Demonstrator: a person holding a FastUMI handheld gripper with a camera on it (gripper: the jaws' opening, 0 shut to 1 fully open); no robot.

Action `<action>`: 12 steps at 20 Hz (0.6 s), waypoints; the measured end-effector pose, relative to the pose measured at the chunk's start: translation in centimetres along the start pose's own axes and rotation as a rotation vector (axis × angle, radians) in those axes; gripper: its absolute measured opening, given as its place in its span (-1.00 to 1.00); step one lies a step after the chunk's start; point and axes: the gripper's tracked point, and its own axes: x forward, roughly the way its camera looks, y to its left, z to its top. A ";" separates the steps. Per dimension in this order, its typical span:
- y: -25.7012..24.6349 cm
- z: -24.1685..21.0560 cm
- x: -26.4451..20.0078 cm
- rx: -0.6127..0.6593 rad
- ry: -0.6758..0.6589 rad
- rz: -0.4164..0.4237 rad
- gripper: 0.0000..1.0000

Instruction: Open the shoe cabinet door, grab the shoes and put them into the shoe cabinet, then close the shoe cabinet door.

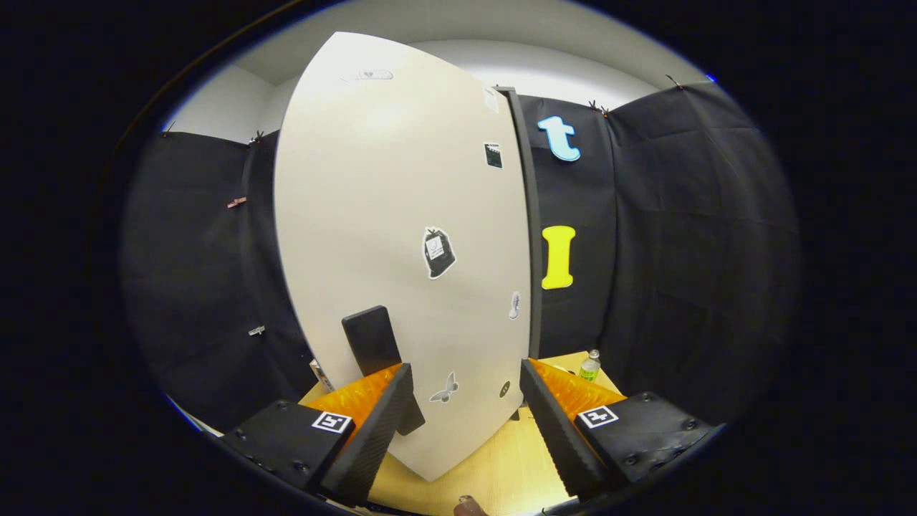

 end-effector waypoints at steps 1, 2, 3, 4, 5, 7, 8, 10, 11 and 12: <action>0.8 -0.1 0.2 -0.003 -0.002 0.007 0.97; 1.1 -0.2 0.3 -0.003 -0.002 0.013 0.97; 1.4 -0.3 0.5 -0.002 0.000 0.018 0.97; 2.1 -0.2 0.6 -0.001 0.000 0.023 0.97; 2.7 -0.3 0.8 -0.002 0.001 0.030 0.97; 4.0 -0.4 1.1 -0.009 0.001 0.041 0.97; 4.7 -0.4 1.3 -0.013 0.002 0.045 0.97; 5.7 -0.5 1.4 -0.021 0.001 0.052 0.97; 6.0 -0.6 1.4 -0.023 0.001 0.056 0.97; 6.3 -0.6 1.5 -0.025 0.001 0.058 0.97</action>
